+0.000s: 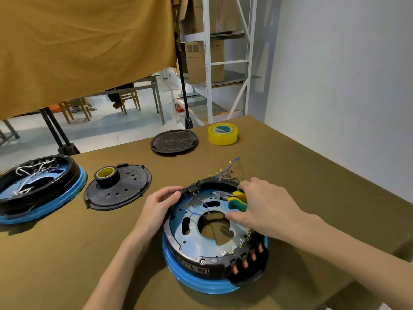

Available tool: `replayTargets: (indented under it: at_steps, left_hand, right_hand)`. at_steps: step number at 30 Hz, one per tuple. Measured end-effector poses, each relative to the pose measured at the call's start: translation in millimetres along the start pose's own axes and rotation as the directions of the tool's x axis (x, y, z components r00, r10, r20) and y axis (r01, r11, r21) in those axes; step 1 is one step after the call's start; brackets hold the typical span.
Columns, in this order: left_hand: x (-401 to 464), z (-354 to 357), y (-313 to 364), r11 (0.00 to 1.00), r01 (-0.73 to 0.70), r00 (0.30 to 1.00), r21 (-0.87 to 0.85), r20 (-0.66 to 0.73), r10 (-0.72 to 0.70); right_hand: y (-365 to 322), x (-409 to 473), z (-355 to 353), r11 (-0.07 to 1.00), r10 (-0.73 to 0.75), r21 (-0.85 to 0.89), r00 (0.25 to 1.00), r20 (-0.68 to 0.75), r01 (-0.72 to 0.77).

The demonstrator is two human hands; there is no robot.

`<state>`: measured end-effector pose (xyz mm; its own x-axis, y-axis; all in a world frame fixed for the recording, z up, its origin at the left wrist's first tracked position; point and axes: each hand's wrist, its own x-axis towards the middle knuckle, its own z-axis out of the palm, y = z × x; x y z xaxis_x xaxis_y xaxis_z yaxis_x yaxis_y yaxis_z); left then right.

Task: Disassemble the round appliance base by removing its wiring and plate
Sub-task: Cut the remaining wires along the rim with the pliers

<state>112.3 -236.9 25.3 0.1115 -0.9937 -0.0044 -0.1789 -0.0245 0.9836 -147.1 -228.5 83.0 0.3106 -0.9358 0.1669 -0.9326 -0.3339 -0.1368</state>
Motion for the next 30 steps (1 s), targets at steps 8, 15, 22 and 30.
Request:
replayTargets:
  at_steps: [8, 15, 22, 30]
  left_hand:
    - [-25, 15, -2, 0.989, -0.065, 0.991, 0.134, -0.106, 0.08]
    - [-32, 8, 3, 0.927, -0.062, 0.989, 0.371, -0.099, 0.106]
    - [-32, 13, 19, 0.779, -0.093, 0.979, 0.62, -0.085, 0.185]
    - [-33, 8, 16, 0.836, -0.198, 0.978, 0.511, 0.046, 0.204]
  right_hand:
    - [-17, 32, 6, 0.925, 0.033, 0.375, 0.996, 0.082, -0.061]
    - [-38, 41, 21, 0.866, 0.007, 0.486, 0.973, 0.229, -0.12]
    - [-37, 41, 32, 0.68, 0.072, 0.69, 0.959, 0.274, -0.248]
    - [-37, 40, 39, 0.668, 0.054, 0.709, 0.966, 0.255, -0.224]
